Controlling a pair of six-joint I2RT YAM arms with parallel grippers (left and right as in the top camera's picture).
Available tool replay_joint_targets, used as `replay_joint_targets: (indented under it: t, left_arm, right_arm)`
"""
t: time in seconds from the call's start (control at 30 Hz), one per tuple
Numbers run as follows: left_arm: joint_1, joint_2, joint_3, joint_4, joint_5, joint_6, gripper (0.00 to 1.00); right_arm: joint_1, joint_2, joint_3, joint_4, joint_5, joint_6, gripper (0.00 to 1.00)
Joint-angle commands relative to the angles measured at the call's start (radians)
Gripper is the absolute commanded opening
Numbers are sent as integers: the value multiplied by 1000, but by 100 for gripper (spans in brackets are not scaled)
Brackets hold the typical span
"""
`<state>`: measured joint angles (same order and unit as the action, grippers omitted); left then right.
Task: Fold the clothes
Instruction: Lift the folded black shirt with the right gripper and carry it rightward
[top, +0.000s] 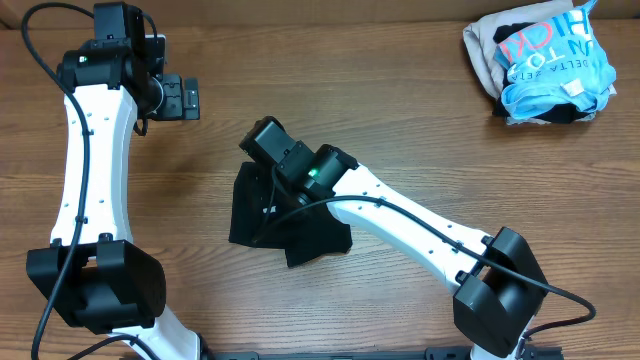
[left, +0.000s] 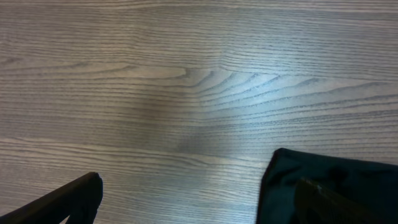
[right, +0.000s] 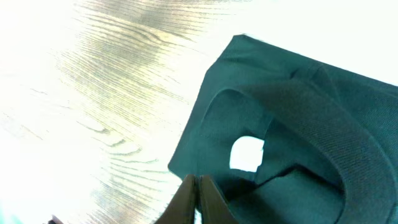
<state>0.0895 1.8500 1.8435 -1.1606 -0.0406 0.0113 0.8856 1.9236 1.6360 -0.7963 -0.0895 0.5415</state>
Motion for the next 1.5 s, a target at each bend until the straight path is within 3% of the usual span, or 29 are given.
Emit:
replay_joint_targets:
  t: [0.0, 0.07, 0.13, 0.27, 0.63, 0.9, 1.03, 1.23, 1.47]
  left_arm:
    - [2, 11, 24, -13, 4, 20, 100]
    - [2, 11, 24, -22, 4, 20, 100]
    - [2, 11, 24, -20, 4, 20, 100]
    - [2, 11, 24, -10, 5, 19, 100]
    - [2, 11, 24, -16, 8, 19, 100]
    - [2, 11, 24, -17, 8, 19, 100]
    - [2, 11, 24, -17, 8, 19, 100]
    - [2, 11, 24, -17, 17, 18, 100]
    - [2, 11, 24, -16, 16, 19, 100]
  right_arm:
    - [-18, -1, 12, -53, -9, -13, 32]
    - [-44, -1, 12, -123, -10, -9, 45]
    - [-67, 2, 3, -188, -21, -11, 50]
    - [-77, 13, -36, -231, -72, -26, 50]
    - [-70, 166, -126, -124, -200, -6, 58]
    - [-218, 200, -124, -174, -154, 2, 62]
    - [-356, 200, -123, -202, -111, -113, 64]
    - [-539, 199, -98, -204, 47, -326, 76]
    - [-571, 94, 48, -322, -27, -512, 76]
